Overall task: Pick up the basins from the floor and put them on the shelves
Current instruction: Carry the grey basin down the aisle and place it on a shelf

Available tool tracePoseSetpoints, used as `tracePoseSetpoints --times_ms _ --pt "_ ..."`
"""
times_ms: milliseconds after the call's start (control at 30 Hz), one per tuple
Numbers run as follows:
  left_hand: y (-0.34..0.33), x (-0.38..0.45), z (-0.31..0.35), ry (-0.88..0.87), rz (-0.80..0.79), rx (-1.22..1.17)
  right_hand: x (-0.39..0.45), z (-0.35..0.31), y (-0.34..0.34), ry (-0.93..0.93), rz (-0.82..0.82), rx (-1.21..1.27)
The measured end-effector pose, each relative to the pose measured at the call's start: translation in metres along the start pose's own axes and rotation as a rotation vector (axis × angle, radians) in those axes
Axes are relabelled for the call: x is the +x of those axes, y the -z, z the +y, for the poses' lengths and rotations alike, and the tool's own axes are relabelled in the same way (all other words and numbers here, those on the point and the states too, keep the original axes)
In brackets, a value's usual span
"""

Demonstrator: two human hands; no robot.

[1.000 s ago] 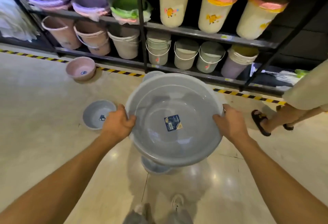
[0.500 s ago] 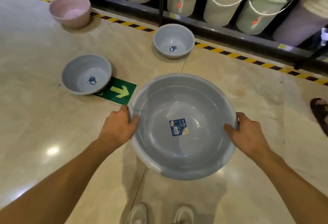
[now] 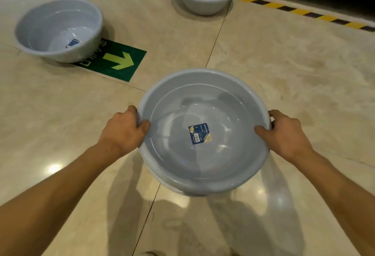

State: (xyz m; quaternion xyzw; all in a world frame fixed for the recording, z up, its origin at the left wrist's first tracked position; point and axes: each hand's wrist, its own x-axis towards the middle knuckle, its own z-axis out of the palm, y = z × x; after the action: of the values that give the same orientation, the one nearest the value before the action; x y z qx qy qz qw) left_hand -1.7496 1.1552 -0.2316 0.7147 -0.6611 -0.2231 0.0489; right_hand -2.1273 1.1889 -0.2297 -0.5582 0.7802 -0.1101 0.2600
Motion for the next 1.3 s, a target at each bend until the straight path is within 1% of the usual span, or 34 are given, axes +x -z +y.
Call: tracePoseSetpoints --times_ms 200,400,467,533,633,800,900,1000,1067,1167,1300 --pt "-0.030 -0.002 -0.017 0.023 -0.073 0.064 0.004 0.013 -0.034 0.022 -0.040 -0.040" --pt "-0.038 -0.002 -0.016 0.061 -0.099 0.026 0.002 0.017 -0.044 0.018 -0.059 -0.122" --pt "-0.043 -0.005 -0.016 0.100 -0.109 -0.030 0.002 0.019 -0.047 0.010 -0.052 -0.134" --pt "-0.049 -0.008 -0.016 0.159 -0.141 -0.160 0.002 0.020 -0.052 -0.003 -0.056 -0.125" --pt "-0.057 -0.010 -0.017 0.224 -0.174 -0.340 0.004 0.020 -0.060 -0.038 -0.059 -0.043" --pt "-0.051 -0.001 -0.017 0.220 -0.160 -0.369 0.010 0.015 -0.060 -0.048 -0.035 -0.014" --pt "-0.030 0.002 -0.012 0.228 -0.135 -0.350 0.014 -0.004 -0.045 -0.033 -0.020 0.058" --pt "0.017 -0.002 0.002 0.244 -0.101 -0.331 0.013 -0.038 -0.004 0.012 -0.008 0.113" --pt "0.071 -0.011 0.016 0.267 -0.083 -0.333 0.006 -0.072 0.040 0.035 -0.011 0.120" --pt "0.183 -0.032 0.043 0.275 -0.076 -0.351 -0.012 -0.141 0.134 0.072 -0.028 0.096" --pt "0.362 -0.082 0.095 0.260 -0.025 -0.392 -0.048 -0.258 0.296 0.139 -0.036 0.045"
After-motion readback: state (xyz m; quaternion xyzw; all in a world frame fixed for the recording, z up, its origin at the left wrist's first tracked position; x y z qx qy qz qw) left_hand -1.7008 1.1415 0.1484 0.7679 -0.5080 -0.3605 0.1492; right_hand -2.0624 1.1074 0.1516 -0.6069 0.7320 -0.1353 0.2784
